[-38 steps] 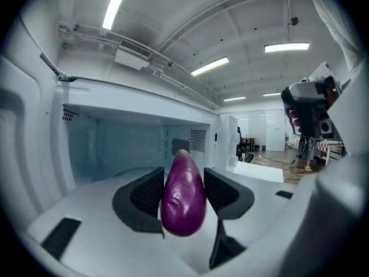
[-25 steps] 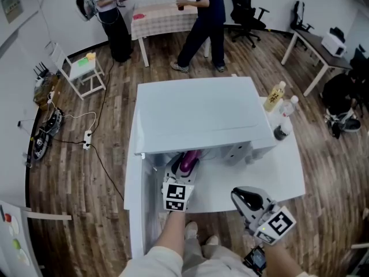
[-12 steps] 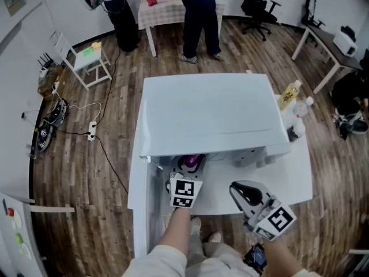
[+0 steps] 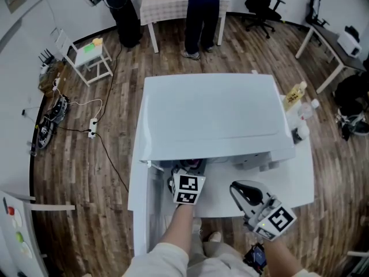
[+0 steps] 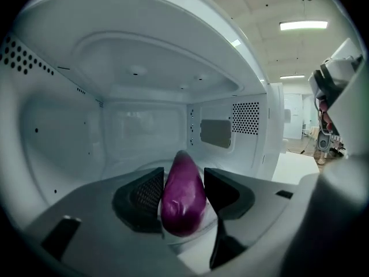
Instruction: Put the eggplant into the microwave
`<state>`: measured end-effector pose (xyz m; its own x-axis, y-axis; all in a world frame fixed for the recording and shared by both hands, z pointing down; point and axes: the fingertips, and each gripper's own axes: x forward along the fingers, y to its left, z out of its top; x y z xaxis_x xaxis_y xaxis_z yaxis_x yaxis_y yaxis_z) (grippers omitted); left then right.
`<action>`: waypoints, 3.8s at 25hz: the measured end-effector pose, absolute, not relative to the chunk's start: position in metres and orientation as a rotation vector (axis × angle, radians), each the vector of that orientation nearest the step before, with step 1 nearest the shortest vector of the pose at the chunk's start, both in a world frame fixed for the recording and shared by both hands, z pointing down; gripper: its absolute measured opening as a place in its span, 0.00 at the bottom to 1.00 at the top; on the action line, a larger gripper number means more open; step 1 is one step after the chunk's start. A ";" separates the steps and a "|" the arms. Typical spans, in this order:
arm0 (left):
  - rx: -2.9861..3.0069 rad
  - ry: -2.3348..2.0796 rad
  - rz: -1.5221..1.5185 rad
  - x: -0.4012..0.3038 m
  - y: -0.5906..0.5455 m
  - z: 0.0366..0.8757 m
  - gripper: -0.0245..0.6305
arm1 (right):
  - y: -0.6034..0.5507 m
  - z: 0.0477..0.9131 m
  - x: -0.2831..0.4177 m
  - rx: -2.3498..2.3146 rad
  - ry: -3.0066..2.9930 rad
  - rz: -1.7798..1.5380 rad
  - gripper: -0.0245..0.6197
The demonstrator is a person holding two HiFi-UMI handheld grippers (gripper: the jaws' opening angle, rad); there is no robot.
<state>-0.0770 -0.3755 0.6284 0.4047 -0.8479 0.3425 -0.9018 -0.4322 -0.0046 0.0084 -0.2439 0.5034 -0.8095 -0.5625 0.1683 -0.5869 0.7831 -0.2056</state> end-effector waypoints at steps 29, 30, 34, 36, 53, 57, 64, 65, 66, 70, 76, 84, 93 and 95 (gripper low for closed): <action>2.556 -1.574 0.223 -0.078 -0.359 0.601 0.51 | -0.237 0.496 0.013 0.934 -2.891 0.341 0.09; 2.563 -1.575 0.214 -0.078 -0.357 0.597 0.51 | -0.236 0.495 0.014 0.938 -2.893 0.339 0.09; 2.583 -1.574 0.193 -0.076 -0.350 0.587 0.51 | -0.231 0.491 0.014 0.948 -2.901 0.328 0.09; 2.589 -1.568 0.194 -0.074 -0.345 0.586 0.50 | -0.228 0.490 0.016 0.951 -2.897 0.331 0.09; 2.689 -1.511 0.091 -0.046 -0.283 0.534 0.35 | -0.188 0.463 0.034 0.992 -2.930 0.261 0.09; 2.720 -1.480 0.056 -0.038 -0.262 0.516 0.21 | -0.173 0.454 0.042 1.009 -2.932 0.252 0.09; 2.772 -1.408 -0.040 -0.019 -0.226 0.481 0.04 | -0.149 0.441 0.061 1.034 -2.939 0.215 0.09; 2.779 -1.395 -0.051 -0.015 -0.220 0.477 0.04 | -0.145 0.439 0.064 1.036 -2.938 0.209 0.09; 2.785 -1.380 -0.062 -0.011 -0.214 0.472 0.04 | -0.142 0.436 0.066 1.038 -2.938 0.202 0.09; 2.815 -1.278 -0.093 0.010 -0.185 0.458 0.04 | -0.129 0.428 0.078 1.054 -2.937 0.189 0.09; 2.903 -1.058 -0.095 0.054 -0.140 0.436 0.04 | -0.112 0.420 0.098 1.067 -2.935 0.178 0.09; 2.997 -0.816 -0.147 0.084 -0.089 0.409 0.04 | -0.089 0.410 0.114 1.062 -2.935 0.121 0.09; 3.071 -0.570 -0.235 0.099 -0.043 0.381 0.04 | -0.066 0.388 0.113 1.008 -2.983 0.100 0.09; 3.071 -0.533 -0.257 0.100 -0.038 0.376 0.04 | -0.064 0.384 0.112 0.998 -2.985 0.088 0.09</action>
<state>0.0998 -0.0381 0.3756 0.9284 -0.3359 -0.1591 -0.3337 -0.9418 0.0415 0.1116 -0.0642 0.3836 -0.7990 -0.6013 0.0107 -0.6009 0.7974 -0.0551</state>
